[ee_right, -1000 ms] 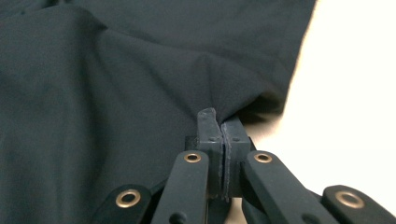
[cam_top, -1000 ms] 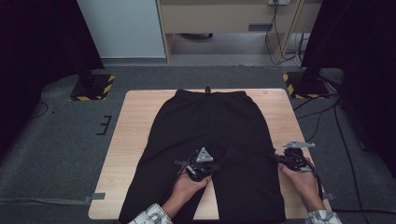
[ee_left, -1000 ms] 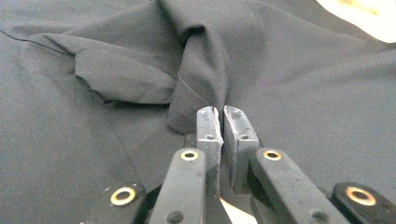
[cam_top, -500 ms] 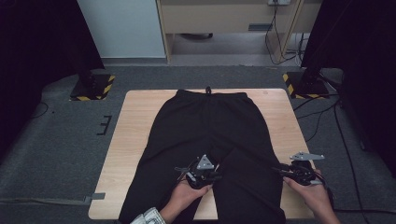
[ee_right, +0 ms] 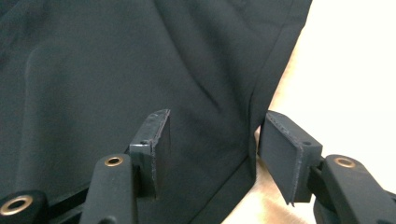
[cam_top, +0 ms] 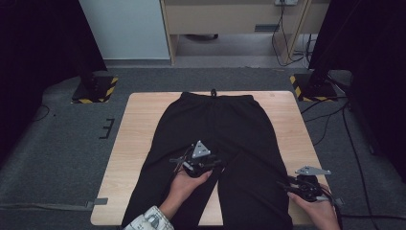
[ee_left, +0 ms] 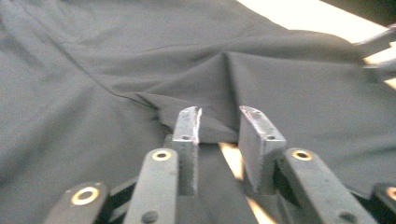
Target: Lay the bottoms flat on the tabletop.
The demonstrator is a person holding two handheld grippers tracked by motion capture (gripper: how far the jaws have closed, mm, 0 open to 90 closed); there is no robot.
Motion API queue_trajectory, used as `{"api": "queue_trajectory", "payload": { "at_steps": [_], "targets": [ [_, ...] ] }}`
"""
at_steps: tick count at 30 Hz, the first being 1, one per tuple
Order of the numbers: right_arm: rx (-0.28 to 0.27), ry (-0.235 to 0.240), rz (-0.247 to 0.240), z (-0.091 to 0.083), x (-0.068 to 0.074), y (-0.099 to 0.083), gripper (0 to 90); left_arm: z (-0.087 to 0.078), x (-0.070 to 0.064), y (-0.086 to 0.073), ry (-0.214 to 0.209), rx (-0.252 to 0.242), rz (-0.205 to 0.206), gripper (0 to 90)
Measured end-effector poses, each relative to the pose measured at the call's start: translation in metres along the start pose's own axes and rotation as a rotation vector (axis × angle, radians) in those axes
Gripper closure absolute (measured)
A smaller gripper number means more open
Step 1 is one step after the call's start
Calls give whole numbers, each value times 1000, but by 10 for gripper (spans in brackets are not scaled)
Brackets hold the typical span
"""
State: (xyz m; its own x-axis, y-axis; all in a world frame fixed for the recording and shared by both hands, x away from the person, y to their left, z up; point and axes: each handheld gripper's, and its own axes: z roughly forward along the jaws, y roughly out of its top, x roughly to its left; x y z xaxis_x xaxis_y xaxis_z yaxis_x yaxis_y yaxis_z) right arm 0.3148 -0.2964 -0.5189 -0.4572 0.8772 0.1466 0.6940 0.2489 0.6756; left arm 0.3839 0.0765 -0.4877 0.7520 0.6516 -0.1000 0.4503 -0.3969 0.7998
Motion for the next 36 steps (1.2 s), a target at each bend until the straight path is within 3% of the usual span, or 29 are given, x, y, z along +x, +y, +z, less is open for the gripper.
{"api": "queue_trajectory", "payload": {
  "at_steps": [5, 7, 9, 12, 13, 17, 20, 24, 27, 30, 32, 36],
  "targets": [
    [26, -10, -29, 1, 12, -4, 395, 31, 13, 5, 44, 50, -12, 573],
    [25, -22, -51, 3, 14, -5, 395, 39, 14, 5, 30, 65, -25, 579],
    [24, -32, -67, 4, 16, -4, 425, 47, 12, 6, 37, 103, -1, 637],
    [27, -65, -120, 5, 19, -4, 561, 51, 13, 7, 9, 116, -21, 826],
    [34, -55, -119, 4, 18, -3, 663, 51, 13, 8, 11, 114, -20, 883],
    [44, -37, -109, 2, 9, -2, 882, 46, 16, 10, 13, 96, -34, 895],
    [62, -41, -112, 2, 1, 3, 887, 39, 17, 12, 3, 75, -33, 894],
    [83, -56, -95, 0, -23, 13, 886, 33, 17, 12, -10, 74, -20, 895],
    [79, -56, -96, -1, -32, 19, 875, 35, 20, 8, -16, 80, -25, 895],
    [73, -15, -125, 1, -27, 21, 739, 37, 20, 6, -30, 37, -44, 869],
    [64, -21, -132, 3, -23, 21, 623, 39, 18, 7, -26, 32, -48, 719],
    [25, -36, -110, 1, -17, 21, 408, 47, 13, 9, 12, 43, -44, 585]
  ]
}}
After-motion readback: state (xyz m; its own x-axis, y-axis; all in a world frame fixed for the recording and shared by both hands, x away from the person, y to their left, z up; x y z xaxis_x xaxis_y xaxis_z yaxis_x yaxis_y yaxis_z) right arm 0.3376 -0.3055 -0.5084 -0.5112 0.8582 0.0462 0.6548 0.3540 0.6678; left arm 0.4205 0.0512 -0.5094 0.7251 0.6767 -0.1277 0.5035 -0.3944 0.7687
